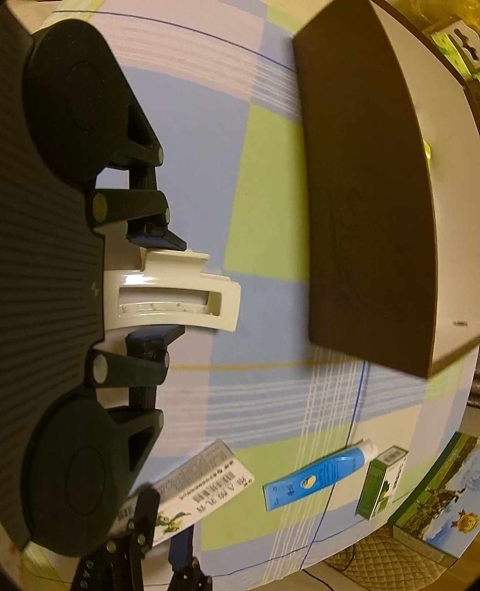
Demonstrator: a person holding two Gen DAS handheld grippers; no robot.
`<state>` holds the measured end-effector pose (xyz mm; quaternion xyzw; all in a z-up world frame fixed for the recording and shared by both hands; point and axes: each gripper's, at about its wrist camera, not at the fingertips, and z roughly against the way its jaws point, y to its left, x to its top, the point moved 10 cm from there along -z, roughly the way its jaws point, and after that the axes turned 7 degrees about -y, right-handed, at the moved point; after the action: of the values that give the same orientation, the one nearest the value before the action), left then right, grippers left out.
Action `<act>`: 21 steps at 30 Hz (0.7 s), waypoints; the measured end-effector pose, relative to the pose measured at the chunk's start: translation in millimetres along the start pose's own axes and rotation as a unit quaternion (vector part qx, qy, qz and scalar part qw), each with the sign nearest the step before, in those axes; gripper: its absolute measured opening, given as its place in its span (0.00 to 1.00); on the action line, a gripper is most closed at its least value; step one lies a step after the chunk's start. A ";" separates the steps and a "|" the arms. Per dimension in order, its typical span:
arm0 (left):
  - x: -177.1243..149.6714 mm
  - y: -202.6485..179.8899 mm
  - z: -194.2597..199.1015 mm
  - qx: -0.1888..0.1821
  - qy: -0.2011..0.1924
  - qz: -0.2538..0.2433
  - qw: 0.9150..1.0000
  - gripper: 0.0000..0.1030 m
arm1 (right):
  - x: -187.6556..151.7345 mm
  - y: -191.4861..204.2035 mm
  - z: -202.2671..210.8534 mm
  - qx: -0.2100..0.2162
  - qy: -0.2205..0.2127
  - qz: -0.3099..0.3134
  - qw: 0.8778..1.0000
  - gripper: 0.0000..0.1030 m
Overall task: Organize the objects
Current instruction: 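Carry the white clip with the left tool while the right tool carries the ointment box toward the brown box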
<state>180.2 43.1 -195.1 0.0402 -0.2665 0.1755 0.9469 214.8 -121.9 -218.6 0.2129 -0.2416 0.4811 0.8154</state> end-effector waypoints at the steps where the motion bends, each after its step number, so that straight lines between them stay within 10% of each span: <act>1: -1.2 3.9 -0.3 0.001 0.002 0.004 1.000 0.37 | 2.1 4.7 -4.6 -0.001 0.002 0.002 1.000 0.35; 21: -2.1 11.6 -7.4 -0.002 0.004 -0.023 1.000 0.39 | 23.7 19.6 -28.3 -0.057 0.011 -0.005 0.998 0.35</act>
<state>178.1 54.6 -202.7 0.0436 -0.2617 0.1534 0.9519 212.7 -80.5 -224.6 0.1621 -0.2580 0.4649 0.8313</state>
